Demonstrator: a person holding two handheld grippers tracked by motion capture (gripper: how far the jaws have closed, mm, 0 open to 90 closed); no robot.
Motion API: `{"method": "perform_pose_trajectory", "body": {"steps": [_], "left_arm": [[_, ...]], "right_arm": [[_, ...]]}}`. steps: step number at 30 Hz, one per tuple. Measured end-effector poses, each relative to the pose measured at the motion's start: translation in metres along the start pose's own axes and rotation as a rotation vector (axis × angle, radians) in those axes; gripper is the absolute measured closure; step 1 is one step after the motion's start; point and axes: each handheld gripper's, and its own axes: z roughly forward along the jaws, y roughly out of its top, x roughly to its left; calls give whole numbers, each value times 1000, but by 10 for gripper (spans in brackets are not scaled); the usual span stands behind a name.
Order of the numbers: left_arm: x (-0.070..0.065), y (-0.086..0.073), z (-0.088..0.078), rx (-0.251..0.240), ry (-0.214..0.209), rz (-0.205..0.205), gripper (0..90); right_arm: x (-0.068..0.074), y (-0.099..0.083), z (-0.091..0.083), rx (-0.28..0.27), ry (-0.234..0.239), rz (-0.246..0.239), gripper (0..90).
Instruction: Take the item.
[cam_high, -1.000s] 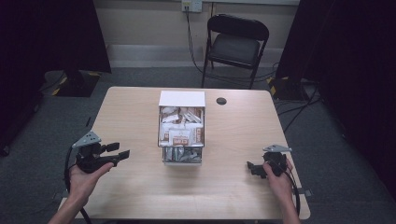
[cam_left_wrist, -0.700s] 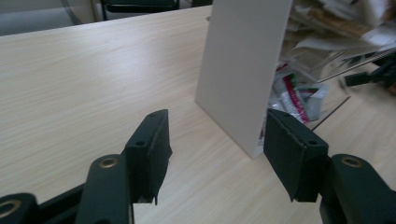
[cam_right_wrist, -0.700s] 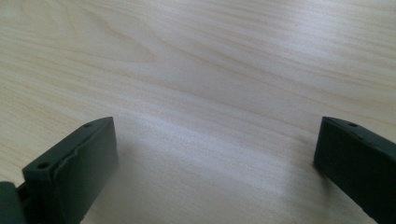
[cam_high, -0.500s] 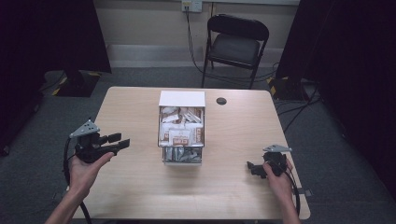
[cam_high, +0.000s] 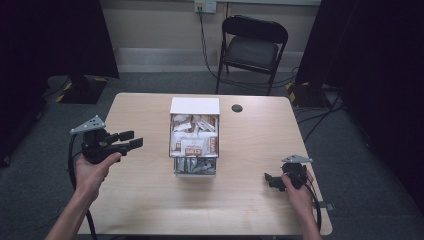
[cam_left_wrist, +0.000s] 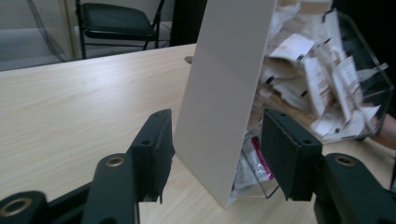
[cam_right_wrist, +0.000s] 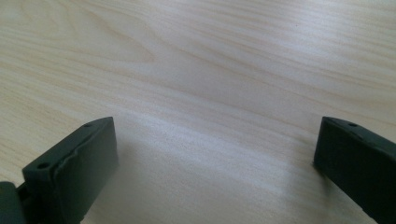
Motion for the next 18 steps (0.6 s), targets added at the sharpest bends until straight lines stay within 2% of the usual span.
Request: {"method": "perform_pose_trajectory", "body": {"steps": [2, 7, 13, 18], "left_arm": [[-1, 7, 0, -4, -2, 17, 417], [-5, 15, -1, -23, -18, 27, 360], [-11, 27, 2, -41, -55, 43, 328], [-21, 38, 3, -37, -77, 92, 223]], "right_arm": [[0, 0, 0, 0, 0, 0, 0], [0, 0, 0, 0, 0, -1, 0], [0, 0, 0, 0, 0, -1, 0], [0, 0, 0, 0, 0, -1, 0]]}}
